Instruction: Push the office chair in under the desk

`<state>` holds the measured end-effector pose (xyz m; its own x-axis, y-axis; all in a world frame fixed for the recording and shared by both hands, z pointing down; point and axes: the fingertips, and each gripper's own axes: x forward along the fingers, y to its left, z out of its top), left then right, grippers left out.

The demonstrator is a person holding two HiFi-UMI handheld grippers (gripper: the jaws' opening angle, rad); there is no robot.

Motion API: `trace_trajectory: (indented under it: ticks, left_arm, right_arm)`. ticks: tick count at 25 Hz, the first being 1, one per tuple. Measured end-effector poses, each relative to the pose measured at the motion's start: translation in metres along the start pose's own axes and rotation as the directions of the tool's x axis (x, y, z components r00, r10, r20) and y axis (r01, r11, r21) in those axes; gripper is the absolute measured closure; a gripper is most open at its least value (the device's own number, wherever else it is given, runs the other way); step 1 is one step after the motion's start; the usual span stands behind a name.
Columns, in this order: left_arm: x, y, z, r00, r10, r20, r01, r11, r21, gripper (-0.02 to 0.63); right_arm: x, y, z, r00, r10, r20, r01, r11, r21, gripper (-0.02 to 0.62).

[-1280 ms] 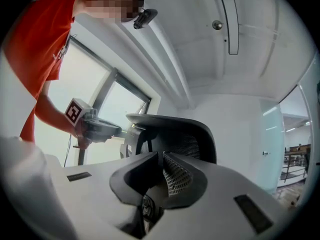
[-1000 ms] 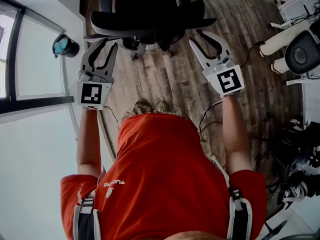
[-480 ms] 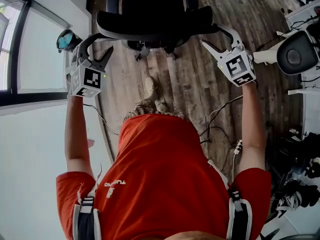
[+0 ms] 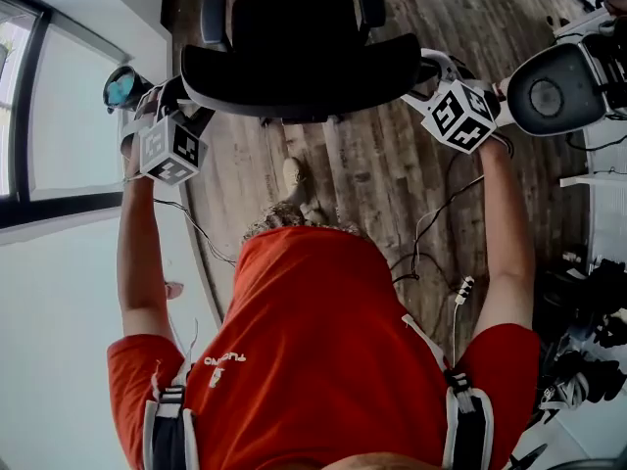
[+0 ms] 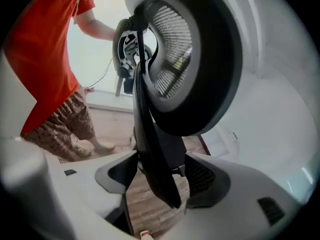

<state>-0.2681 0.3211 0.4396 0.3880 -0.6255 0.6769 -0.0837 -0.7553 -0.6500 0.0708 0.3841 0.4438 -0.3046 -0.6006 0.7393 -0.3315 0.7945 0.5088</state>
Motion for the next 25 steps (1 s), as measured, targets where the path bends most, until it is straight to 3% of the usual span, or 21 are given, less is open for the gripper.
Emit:
trace_trajectory:
  ticks: [4,8,11,14,15,25]
  left_arm:
    - [0.017,0.001,0.003,0.999,-0.025,-0.036,0.028,0.998,0.064,0.334]
    - [0.021,-0.005,0.012,0.997,-0.047,-0.059,0.053,0.993,0.107,0.337]
    - [0.035,-0.004,0.008,0.997,-0.058,-0.060,0.064,0.992,0.113,0.388]
    - [0.040,0.001,0.005,0.997,-0.050,-0.057,0.057,0.991,0.117,0.396]
    - [0.041,0.001,0.004,0.997,-0.048,-0.061,0.056,0.991,0.123,0.400]
    - [0.063,0.017,-0.021,0.993,-0.031,-0.118,0.052,0.983,0.179,0.425]
  right_arm:
    - [0.015,0.005,-0.006,0.995,0.083,-0.056,-0.086,0.994,-0.070,0.308]
    - [0.017,0.012,-0.009,0.991,0.103,-0.084,-0.113,0.985,-0.131,0.310]
    - [0.035,0.011,-0.009,0.989,0.107,-0.098,-0.124,0.975,-0.186,0.316]
    - [0.047,0.008,-0.008,0.991,0.086,-0.104,-0.110,0.961,-0.253,0.436]
    - [0.047,0.007,-0.008,0.992,0.082,-0.099,-0.106,0.959,-0.265,0.437]
    - [0.058,-0.008,-0.014,0.993,0.084,-0.089,-0.105,0.955,-0.279,0.454]
